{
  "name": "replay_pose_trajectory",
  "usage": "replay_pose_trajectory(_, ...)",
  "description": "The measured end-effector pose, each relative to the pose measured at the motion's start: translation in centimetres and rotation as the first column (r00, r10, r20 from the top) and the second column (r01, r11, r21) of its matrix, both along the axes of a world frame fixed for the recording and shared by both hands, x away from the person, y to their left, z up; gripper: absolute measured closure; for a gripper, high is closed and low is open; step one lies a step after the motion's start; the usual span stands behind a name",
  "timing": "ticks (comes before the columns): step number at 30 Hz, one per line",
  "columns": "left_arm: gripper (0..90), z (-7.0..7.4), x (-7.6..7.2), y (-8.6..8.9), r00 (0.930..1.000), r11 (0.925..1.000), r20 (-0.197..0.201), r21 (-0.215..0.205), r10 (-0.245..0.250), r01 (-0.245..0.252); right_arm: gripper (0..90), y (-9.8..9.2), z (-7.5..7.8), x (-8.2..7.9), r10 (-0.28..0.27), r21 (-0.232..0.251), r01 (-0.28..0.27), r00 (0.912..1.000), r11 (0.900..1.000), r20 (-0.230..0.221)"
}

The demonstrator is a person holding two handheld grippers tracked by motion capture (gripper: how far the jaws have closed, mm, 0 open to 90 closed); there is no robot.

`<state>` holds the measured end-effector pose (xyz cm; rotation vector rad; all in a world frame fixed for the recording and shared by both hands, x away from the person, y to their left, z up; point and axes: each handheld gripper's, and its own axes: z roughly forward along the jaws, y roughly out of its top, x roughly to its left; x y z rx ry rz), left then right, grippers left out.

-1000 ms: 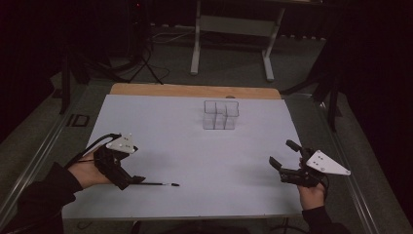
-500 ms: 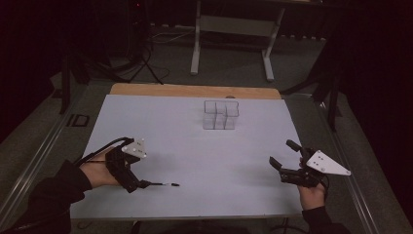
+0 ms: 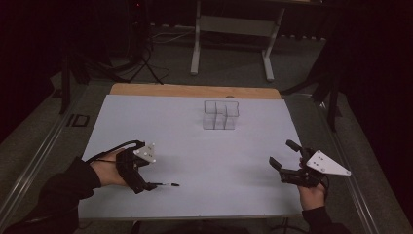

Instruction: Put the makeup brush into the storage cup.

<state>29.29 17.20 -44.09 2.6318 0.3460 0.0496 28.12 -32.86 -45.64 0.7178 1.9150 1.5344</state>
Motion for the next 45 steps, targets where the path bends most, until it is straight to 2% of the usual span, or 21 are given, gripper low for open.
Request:
replay_pose_trajectory(2,15.3,-0.2,0.0,-0.2,0.9999,0.9998,0.002,0.016,-0.014,0.013,13.9,0.0,0.0,0.0,0.001,-0.001,-0.001,1.0000,1.000,0.002)
replay_pose_trajectory(7,19.3,-0.7,0.2,-0.5,0.9995,0.9993,-0.005,0.024,-0.030,0.030,13.9,0.1,0.0,0.0,0.003,-0.001,-0.003,1.0000,1.000,0.003)
replay_pose_trajectory(13,31.1,-1.5,0.3,-0.8,0.9987,0.9982,-0.019,0.037,-0.046,0.047,13.9,0.1,0.0,0.0,0.004,-0.003,-0.004,1.0000,1.000,0.003)
replay_pose_trajectory(16,38.5,-2.1,0.4,-1.0,0.9984,0.9973,-0.020,0.051,-0.053,0.054,13.9,0.1,0.0,0.0,0.003,-0.003,-0.003,1.0000,1.000,0.005)
replay_pose_trajectory(21,45.7,-2.8,0.4,-1.3,0.9973,0.9943,-0.023,0.079,-0.070,0.072,13.9,0.1,0.0,0.0,0.005,-0.003,-0.005,1.0000,1.000,0.004)
replay_pose_trajectory(26,53.1,-3.5,0.4,-1.5,0.9968,0.9920,-0.032,0.101,-0.073,0.076,13.9,0.1,0.0,0.0,0.005,-0.004,-0.005,1.0000,1.000,0.004)
replay_pose_trajectory(30,58.5,-3.9,0.6,-1.6,0.9970,0.9928,-0.042,0.099,-0.064,0.068,13.9,0.1,0.0,0.0,0.006,-0.005,-0.006,1.0000,1.000,0.002)
replay_pose_trajectory(33,63.8,-4.3,0.8,-1.9,0.9975,0.9902,-0.036,0.123,-0.061,0.065,13.9,0.1,0.0,0.0,0.007,-0.003,-0.007,1.0000,1.000,0.002)
replay_pose_trajectory(38,68.6,-4.7,0.8,-2.1,0.9968,0.9868,-0.039,0.144,-0.069,0.074,13.9,0.1,0.0,0.0,0.008,-0.004,-0.008,1.0000,1.000,0.004)
replay_pose_trajectory(40,69.1,-5.1,0.8,-2.2,0.9969,0.9828,-0.035,0.168,-0.071,0.076,13.9,0.1,0.0,0.0,0.008,-0.002,-0.008,1.0000,1.000,0.005)
replay_pose_trajectory(45,71.0,-5.7,0.8,-2.3,0.9965,0.9806,-0.043,0.180,-0.072,0.078,13.9,0.1,0.0,0.0,0.011,-0.002,-0.011,0.9999,1.000,0.004)
